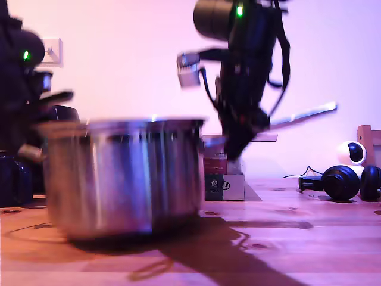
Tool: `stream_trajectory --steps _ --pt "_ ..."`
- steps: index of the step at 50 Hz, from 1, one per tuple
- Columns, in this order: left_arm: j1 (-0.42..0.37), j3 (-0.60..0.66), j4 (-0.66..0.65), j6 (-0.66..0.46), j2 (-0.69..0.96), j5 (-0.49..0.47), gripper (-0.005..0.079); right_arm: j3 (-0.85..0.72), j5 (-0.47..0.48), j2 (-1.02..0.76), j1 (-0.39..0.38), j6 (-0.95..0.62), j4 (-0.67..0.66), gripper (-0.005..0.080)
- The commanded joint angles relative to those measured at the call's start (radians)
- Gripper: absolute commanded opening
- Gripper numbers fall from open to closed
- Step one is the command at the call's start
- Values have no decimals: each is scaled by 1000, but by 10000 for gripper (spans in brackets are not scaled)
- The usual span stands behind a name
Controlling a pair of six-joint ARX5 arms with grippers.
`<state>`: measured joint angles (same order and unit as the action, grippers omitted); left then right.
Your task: Pick up the large pot with both hands and place it on the shelf behind you
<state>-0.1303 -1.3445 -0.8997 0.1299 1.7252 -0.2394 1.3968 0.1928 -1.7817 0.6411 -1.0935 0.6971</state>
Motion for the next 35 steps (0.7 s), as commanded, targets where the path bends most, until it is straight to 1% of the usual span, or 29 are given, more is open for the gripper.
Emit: stream_trajectory --steps 1,17,35 --pt "-32 -47 -15 -60 -26 -21 -24 72 1 25 -6 23 -31 -13" --pt "-48 -170 -98 -68 -26 -14 -24 135 19 27 -6 24 8 -13" --pt "-67 -302 -209 -71 -26 -14 -24 281 26 27 -6 49 69 -13"
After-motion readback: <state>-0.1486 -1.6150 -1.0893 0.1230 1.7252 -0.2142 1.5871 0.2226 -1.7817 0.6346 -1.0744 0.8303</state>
